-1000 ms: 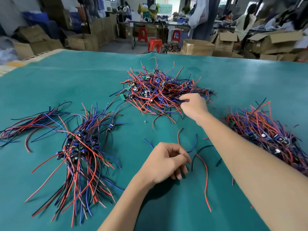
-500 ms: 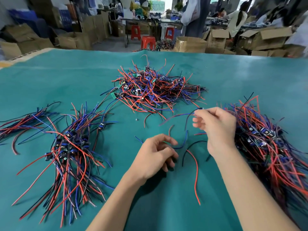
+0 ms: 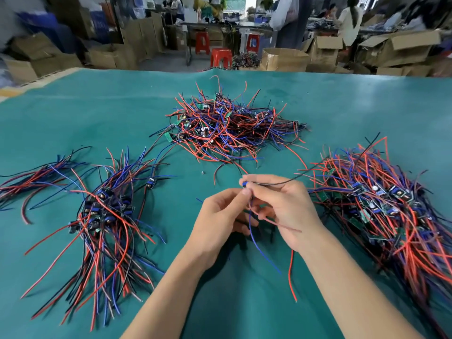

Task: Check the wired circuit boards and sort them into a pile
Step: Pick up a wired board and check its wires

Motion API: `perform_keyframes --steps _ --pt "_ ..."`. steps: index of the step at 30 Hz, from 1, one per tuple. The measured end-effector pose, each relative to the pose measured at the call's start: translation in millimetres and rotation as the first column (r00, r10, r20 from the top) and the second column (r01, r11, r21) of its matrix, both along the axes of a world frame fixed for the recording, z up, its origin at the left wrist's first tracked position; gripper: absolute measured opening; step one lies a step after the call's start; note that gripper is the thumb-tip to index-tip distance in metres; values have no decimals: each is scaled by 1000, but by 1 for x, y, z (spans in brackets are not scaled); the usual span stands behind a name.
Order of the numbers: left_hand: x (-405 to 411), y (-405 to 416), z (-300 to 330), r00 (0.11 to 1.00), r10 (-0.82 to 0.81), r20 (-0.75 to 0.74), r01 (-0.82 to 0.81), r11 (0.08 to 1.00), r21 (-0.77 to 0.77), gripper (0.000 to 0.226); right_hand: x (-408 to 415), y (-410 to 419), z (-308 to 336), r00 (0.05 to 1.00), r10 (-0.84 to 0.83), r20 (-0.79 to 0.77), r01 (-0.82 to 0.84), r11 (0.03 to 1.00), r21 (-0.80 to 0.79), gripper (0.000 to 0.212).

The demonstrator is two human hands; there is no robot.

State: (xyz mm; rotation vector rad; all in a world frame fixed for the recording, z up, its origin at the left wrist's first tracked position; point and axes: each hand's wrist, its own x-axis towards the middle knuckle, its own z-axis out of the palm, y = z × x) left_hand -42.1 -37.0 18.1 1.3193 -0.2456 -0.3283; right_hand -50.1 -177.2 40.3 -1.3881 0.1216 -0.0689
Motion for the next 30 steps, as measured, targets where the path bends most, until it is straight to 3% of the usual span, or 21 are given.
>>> perform_keyframes --steps 9,15,18,21,24,30 --pt "2 4 -5 1000 12 18 -12 999 -32 7 0 -6 -1 999 -29 40 34 992 -123 9" --pt "0 3 -3 998 -55 -35 53 997 -58 24 2 -14 -4 997 1 72 13 981 -193 11" --pt "0 3 -4 999 -45 -15 45 998 -37 26 3 -15 -5 996 34 80 -21 988 -154 6" --pt "0 4 -3 996 -85 1 85 995 -44 23 5 -19 -6 997 -4 75 9 998 -68 21" --pt "0 4 -3 993 -114 18 114 993 -40 22 6 -21 -6 999 -20 40 21 1000 -22 9" --pt "-2 4 -1 988 -150 33 149 988 27 19 12 -43 -6 926 -356 123 372 916 -148 24"
